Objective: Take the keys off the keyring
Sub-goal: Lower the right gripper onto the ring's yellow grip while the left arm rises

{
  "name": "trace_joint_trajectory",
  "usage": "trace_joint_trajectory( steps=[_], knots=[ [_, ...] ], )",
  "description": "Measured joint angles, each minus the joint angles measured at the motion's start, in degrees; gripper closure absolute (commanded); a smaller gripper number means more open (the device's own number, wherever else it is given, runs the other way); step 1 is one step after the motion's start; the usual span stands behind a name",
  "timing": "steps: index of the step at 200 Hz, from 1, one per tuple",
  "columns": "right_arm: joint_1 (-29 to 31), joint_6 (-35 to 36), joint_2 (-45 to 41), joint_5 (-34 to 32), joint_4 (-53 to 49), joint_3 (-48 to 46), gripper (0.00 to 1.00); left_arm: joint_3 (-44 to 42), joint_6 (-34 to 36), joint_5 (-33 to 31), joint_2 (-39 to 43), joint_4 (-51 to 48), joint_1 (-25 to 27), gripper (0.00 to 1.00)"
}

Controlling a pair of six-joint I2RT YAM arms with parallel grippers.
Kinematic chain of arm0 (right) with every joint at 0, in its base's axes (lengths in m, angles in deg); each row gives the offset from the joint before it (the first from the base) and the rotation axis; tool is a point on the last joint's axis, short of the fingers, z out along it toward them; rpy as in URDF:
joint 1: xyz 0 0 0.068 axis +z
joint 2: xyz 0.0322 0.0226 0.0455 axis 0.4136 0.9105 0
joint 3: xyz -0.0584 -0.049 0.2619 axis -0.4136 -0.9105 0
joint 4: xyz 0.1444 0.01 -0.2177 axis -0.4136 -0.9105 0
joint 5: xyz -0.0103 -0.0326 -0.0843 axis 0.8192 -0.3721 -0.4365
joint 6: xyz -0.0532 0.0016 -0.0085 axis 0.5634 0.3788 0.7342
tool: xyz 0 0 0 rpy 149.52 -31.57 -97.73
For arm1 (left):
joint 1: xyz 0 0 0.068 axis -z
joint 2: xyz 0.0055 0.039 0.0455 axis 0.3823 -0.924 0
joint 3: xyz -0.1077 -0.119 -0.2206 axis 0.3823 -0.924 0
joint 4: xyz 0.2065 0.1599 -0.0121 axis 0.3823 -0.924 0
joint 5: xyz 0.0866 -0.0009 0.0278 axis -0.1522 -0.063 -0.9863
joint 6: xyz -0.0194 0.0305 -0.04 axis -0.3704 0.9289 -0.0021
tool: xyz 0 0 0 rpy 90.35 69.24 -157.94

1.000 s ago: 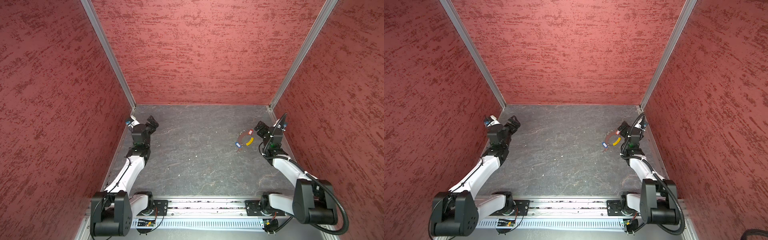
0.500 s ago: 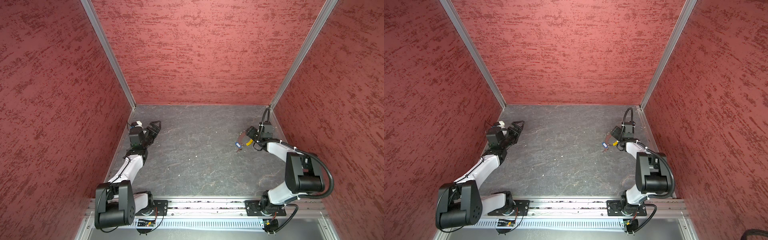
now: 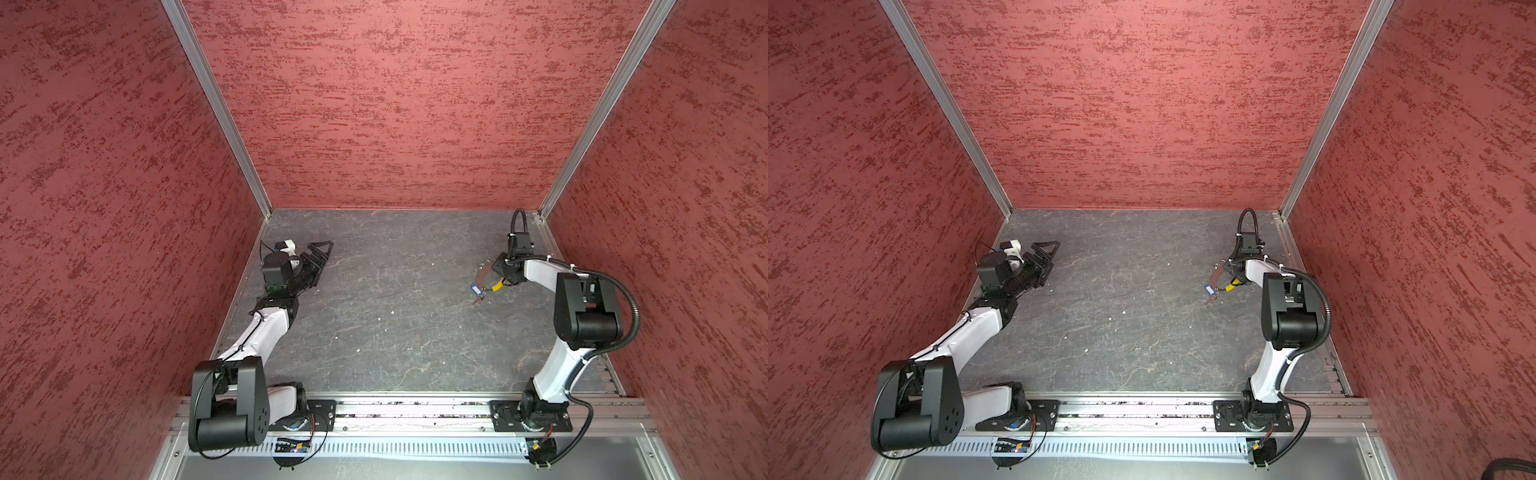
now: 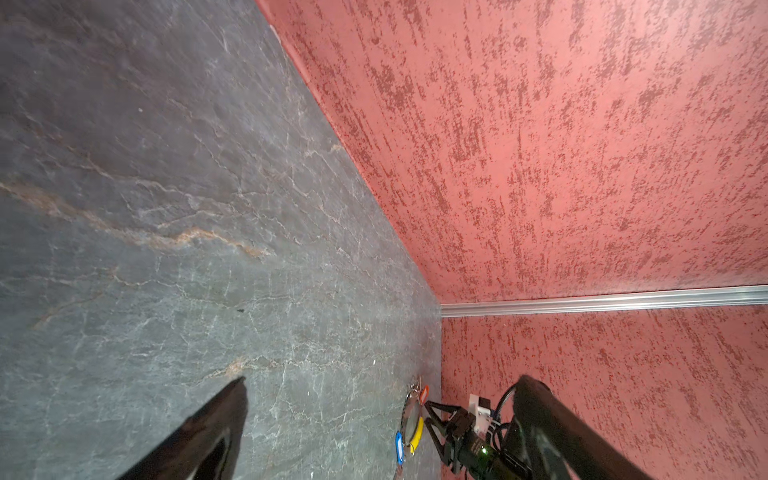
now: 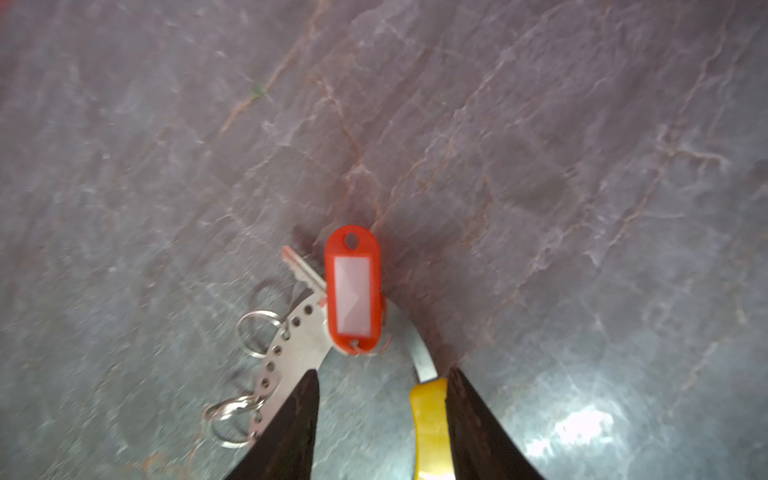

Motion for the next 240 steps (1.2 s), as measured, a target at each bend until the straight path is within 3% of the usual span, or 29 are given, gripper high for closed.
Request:
trace_joint_trajectory(
  steps=[32,89,146,199,240],
  knots=[
    [0.0,0.7,1.6,-1.7,-3.7,1.6,0.55,-0.1,0.3,0.7,0.3,0.0,0.0,0.07],
    [0.0,2.2,2.3,-2.5,-7.3,3.2,0.56,-0.1,0.9,0.8,2.3,0.0,0.0,0.07],
    [0.0,4.3,4.9,-1.4,-7.7,6.5,0.82,0.0,2.4,0.6,2.8,-1.8,1.7,0.06],
    [0.0,6.9,2.3,2.0,-3.3,2.3,0.95,2.3,6.4,-3.9,6.3,-6.2,10.1,0.03],
    [0.7,8.9,-3.7,7.1,-0.7,-4.8,0.97,3.6,10.3,-6.1,8.9,-7.9,16.4,0.03]
  ],
)
